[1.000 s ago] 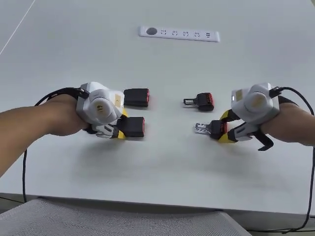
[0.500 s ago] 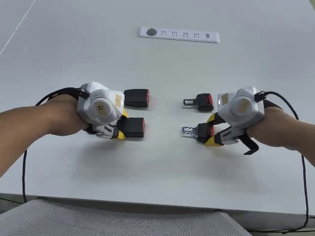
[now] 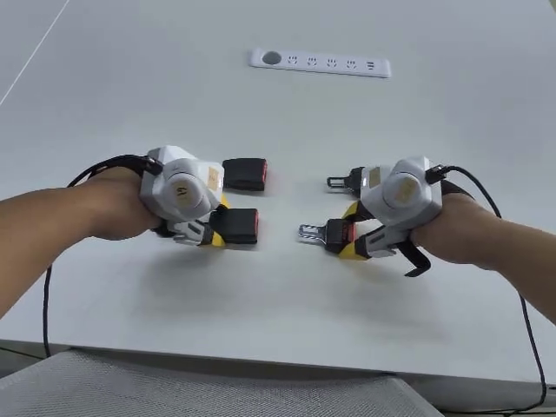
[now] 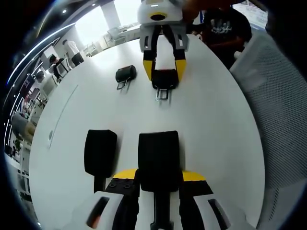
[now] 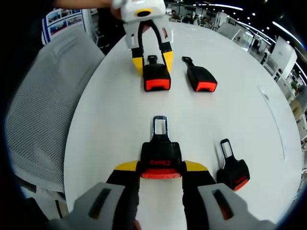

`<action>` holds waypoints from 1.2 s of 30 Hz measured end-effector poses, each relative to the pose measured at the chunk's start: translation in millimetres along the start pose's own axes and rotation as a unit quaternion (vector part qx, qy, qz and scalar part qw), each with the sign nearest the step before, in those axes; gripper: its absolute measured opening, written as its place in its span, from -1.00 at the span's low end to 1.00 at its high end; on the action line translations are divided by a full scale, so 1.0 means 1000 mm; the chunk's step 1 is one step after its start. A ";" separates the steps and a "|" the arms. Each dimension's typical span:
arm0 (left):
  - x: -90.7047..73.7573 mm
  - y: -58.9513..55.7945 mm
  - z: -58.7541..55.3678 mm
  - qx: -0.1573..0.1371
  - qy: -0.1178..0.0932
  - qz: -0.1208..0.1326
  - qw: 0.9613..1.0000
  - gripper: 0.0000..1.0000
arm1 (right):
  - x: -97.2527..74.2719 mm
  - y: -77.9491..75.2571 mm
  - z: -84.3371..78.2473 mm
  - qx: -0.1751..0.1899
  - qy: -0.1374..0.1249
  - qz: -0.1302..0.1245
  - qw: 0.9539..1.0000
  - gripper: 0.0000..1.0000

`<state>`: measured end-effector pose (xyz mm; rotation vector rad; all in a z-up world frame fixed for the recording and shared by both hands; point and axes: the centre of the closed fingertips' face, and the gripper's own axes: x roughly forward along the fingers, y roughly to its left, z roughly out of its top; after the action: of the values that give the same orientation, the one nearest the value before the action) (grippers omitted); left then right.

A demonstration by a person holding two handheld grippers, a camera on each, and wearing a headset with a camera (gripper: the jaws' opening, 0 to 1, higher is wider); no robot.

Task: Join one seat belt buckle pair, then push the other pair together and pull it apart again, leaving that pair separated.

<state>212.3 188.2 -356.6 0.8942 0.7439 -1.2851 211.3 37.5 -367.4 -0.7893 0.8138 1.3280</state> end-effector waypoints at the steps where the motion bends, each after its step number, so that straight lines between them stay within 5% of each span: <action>1: 0.000 0.000 0.000 0.000 0.000 0.000 1.000 -0.36 | 0.002 0.000 0.003 0.000 -0.001 -0.001 1.000 -0.32; 20: -0.002 -0.001 0.001 -0.003 -0.003 0.001 1.000 -0.36 | 0.027 0.000 0.040 -0.004 -0.022 0.002 1.000 -0.32; 36: -0.002 -0.002 0.001 -0.002 -0.005 -0.002 1.000 -0.36 | 0.034 0.000 0.048 -0.015 -0.017 0.006 1.000 -0.33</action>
<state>210.0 188.0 -354.3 0.8842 0.7400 -1.2898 216.0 95.8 -372.0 -0.7843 0.7741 1.3634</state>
